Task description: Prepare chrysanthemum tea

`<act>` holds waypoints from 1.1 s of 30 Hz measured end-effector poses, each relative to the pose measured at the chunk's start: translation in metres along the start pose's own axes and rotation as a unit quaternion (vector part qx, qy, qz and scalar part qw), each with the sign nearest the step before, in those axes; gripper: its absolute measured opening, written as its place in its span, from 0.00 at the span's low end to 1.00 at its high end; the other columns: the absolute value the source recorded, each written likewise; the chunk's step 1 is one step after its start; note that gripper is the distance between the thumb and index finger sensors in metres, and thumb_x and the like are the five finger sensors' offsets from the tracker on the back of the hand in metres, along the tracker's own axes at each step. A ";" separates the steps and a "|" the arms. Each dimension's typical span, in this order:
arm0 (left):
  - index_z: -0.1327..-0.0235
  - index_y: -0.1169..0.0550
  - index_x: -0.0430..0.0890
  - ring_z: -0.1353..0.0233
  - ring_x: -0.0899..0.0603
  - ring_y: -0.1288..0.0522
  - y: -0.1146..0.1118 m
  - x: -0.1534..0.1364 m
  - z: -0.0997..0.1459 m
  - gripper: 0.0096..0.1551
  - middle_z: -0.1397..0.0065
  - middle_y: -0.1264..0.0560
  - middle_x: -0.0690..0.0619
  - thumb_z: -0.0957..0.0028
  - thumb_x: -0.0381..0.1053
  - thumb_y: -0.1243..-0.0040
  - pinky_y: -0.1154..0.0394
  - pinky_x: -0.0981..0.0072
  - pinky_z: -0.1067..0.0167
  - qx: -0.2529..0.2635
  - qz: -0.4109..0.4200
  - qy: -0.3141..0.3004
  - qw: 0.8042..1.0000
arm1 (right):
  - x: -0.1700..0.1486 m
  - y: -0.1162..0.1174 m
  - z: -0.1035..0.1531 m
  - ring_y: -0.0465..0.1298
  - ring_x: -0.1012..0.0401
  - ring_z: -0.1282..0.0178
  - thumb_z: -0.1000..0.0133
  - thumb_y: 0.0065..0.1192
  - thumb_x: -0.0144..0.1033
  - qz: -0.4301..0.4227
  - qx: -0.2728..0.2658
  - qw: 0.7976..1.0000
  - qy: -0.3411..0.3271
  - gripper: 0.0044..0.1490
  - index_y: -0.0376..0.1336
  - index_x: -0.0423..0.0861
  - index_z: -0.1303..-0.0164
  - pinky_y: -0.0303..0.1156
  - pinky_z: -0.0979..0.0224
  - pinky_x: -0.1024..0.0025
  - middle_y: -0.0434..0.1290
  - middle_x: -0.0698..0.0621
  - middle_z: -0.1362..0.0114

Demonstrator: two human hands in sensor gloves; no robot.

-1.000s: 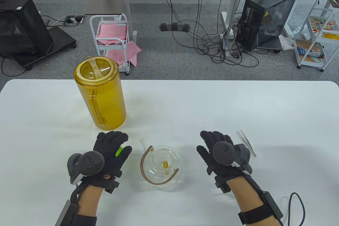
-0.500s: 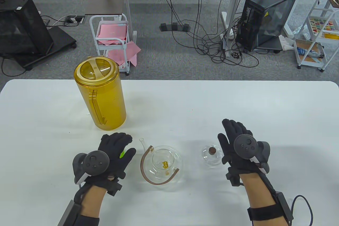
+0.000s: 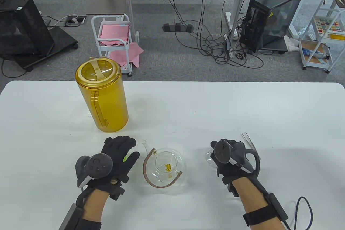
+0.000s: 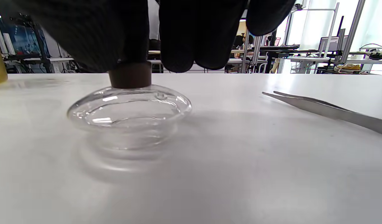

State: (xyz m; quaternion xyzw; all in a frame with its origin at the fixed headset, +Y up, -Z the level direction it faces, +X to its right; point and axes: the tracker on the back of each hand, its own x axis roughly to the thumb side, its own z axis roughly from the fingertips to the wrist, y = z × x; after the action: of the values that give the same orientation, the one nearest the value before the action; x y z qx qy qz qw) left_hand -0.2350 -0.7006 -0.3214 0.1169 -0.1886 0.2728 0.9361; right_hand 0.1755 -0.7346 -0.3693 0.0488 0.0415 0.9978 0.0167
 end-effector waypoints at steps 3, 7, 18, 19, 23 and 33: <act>0.24 0.27 0.49 0.20 0.28 0.35 -0.001 0.002 0.000 0.38 0.19 0.29 0.42 0.40 0.70 0.44 0.50 0.29 0.24 -0.002 -0.001 -0.002 1.000 | -0.002 0.001 0.000 0.70 0.47 0.21 0.40 0.66 0.53 -0.014 -0.008 1.000 0.007 0.33 0.65 0.60 0.22 0.56 0.20 0.35 0.67 0.50 0.21; 0.24 0.27 0.49 0.20 0.28 0.36 -0.003 0.003 -0.001 0.38 0.19 0.29 0.42 0.40 0.70 0.44 0.50 0.29 0.24 -0.004 -0.003 -0.003 1.000 | 0.001 0.007 0.000 0.70 0.47 0.21 0.41 0.68 0.54 -0.001 -0.007 1.000 0.003 0.36 0.63 0.60 0.21 0.56 0.20 0.35 0.67 0.51 0.21; 0.24 0.27 0.49 0.20 0.28 0.35 -0.007 0.003 -0.001 0.37 0.19 0.29 0.42 0.40 0.69 0.44 0.50 0.29 0.24 -0.011 -0.005 0.001 1.000 | 0.006 0.004 0.001 0.66 0.49 0.15 0.38 0.66 0.45 -0.026 -0.038 0.999 -0.020 0.33 0.63 0.55 0.21 0.53 0.18 0.35 0.66 0.53 0.19; 0.24 0.27 0.49 0.20 0.28 0.35 -0.007 0.003 -0.001 0.37 0.19 0.29 0.42 0.40 0.69 0.44 0.50 0.29 0.24 -0.011 -0.005 0.002 1.000 | 0.004 0.002 0.002 0.65 0.49 0.15 0.38 0.66 0.45 -0.034 -0.049 0.998 -0.018 0.33 0.62 0.55 0.21 0.53 0.18 0.35 0.66 0.53 0.19; 0.24 0.27 0.49 0.20 0.29 0.35 -0.007 0.002 -0.001 0.37 0.19 0.29 0.42 0.40 0.69 0.44 0.50 0.29 0.24 -0.010 -0.005 0.003 1.000 | 0.002 -0.005 0.005 0.63 0.47 0.14 0.37 0.64 0.43 -0.058 -0.083 0.995 -0.014 0.34 0.60 0.54 0.19 0.52 0.17 0.35 0.64 0.51 0.18; 0.24 0.27 0.49 0.20 0.28 0.36 -0.004 0.001 -0.002 0.37 0.19 0.29 0.42 0.40 0.69 0.44 0.50 0.29 0.24 -0.002 -0.002 0.007 1.000 | 0.020 -0.041 0.024 0.61 0.48 0.13 0.36 0.61 0.42 -0.111 -0.178 0.976 -0.051 0.33 0.59 0.55 0.19 0.49 0.16 0.34 0.62 0.51 0.17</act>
State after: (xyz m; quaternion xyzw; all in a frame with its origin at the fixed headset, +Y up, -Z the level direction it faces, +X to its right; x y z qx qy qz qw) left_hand -0.2315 -0.7028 -0.3229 0.1131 -0.1828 0.2711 0.9382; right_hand 0.1592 -0.6912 -0.3473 0.0912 -0.1325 0.9774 0.1375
